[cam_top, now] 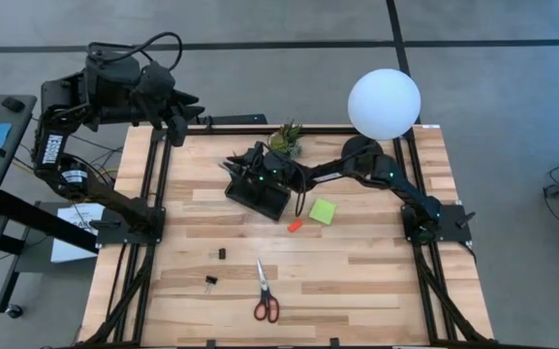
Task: Pick and place office supplies into organizer
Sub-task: Put the scissors into the black desk organizer
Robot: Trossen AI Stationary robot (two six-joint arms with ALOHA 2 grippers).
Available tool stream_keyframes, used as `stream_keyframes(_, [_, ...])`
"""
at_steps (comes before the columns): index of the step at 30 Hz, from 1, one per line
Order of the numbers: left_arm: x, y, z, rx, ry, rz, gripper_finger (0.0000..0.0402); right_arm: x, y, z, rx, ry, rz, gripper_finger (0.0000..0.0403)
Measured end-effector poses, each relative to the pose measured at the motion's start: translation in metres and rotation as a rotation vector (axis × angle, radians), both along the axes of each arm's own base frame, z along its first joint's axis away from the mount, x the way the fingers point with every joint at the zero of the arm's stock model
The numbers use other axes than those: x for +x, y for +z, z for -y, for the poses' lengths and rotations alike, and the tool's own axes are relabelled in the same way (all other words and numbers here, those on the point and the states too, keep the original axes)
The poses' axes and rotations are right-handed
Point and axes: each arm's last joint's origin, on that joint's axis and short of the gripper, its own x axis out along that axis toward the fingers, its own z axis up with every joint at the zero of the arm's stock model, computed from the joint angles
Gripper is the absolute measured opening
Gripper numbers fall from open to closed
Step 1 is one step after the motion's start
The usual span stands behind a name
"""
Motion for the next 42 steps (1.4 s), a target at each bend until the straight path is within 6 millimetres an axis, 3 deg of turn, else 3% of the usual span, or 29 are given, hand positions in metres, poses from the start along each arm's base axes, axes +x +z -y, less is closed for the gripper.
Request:
stream_keyframes(5, [0.000, 0.000, 0.000, 0.002, 0.001, -0.001, 0.0132, -0.004, 0.030, -0.001, -0.013, 0.000, 0.009, 0.0090])
stream_keyframes(10, [-0.001, 0.000, -0.001, 0.015, 0.032, -0.007, 0.0132, -0.018, 0.091, -0.008, -0.057, 0.036, 0.021, 0.0091])
stream_keyframes(15, [-0.001, -0.001, 0.000, -0.067, 0.070, 0.025, 0.0132, -0.048, 0.158, -0.028, -0.028, 0.259, -0.021, 0.0089])
stream_keyframes(19, [-0.007, -0.012, 0.003, -0.184, 0.067, -0.058, 0.0132, -0.083, 0.190, -0.050, 0.052, 0.456, -0.185, 0.0081])
stream_keyframes(22, [-0.001, -0.019, 0.004, -0.271, 0.056, -0.080, 0.0132, -0.109, 0.195, -0.068, 0.108, 0.579, -0.368, 0.0072])
stream_keyframes(25, [0.009, -0.028, 0.006, -0.340, 0.036, -0.075, 0.0132, -0.129, 0.193, -0.092, 0.048, 0.720, -0.538, 0.0062])
stream_keyframes(28, [0.018, -0.045, 0.011, -0.397, 0.044, -0.162, 0.0132, -0.140, 0.186, -0.118, -0.029, 0.837, -0.654, 0.0054])
stream_keyframes(33, [0.044, -0.085, 0.022, -0.537, 0.116, -0.303, 0.0132, -0.151, 0.169, -0.154, 0.001, 0.951, -0.842, 0.0047])
stream_keyframes(38, [0.068, -0.135, 0.051, -0.684, 0.155, -0.451, 0.0132, -0.169, 0.160, -0.169, 0.125, 0.939, -1.061, 0.0047])
stream_keyframes(42, [0.094, -0.176, 0.095, -0.883, 0.051, -0.448, 0.0132, -0.179, 0.158, -0.173, 0.139, 0.935, -1.153, 0.0047])
